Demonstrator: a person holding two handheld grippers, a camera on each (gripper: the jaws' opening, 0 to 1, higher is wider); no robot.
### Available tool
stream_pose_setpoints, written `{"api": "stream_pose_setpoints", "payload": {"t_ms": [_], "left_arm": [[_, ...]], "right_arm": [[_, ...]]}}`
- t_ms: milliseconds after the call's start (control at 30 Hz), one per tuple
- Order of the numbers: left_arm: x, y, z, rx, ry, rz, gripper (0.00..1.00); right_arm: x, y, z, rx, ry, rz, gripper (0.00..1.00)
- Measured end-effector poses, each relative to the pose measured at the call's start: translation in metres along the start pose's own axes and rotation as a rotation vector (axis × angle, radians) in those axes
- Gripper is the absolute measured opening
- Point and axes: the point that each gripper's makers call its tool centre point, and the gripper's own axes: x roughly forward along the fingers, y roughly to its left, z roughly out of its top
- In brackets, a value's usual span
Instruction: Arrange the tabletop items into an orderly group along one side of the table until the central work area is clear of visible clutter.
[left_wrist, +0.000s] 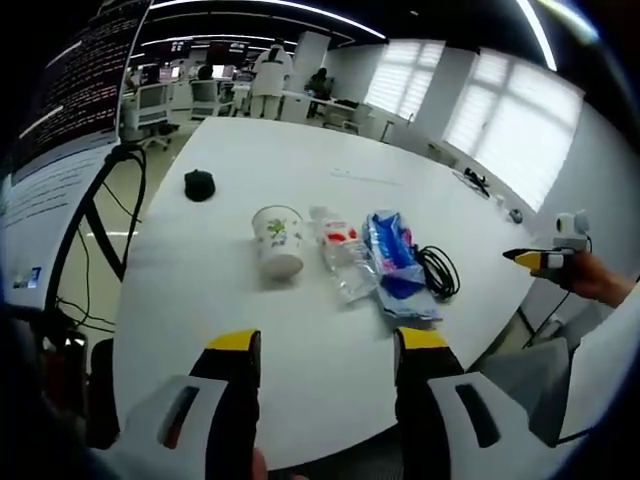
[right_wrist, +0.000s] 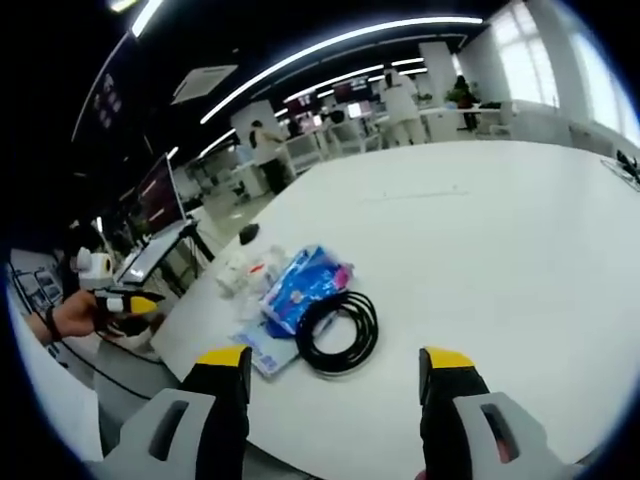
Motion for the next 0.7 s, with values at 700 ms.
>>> {"api": "stream_pose_setpoints", "payload": {"t_ms": [700], "left_arm": [[0.019, 0.006, 0.013, -0.03, 0.0, 0.028, 0.47]], "right_arm": [[-0.012, 0.008, 0.0, 0.005, 0.01, 0.014, 0.68]]}}
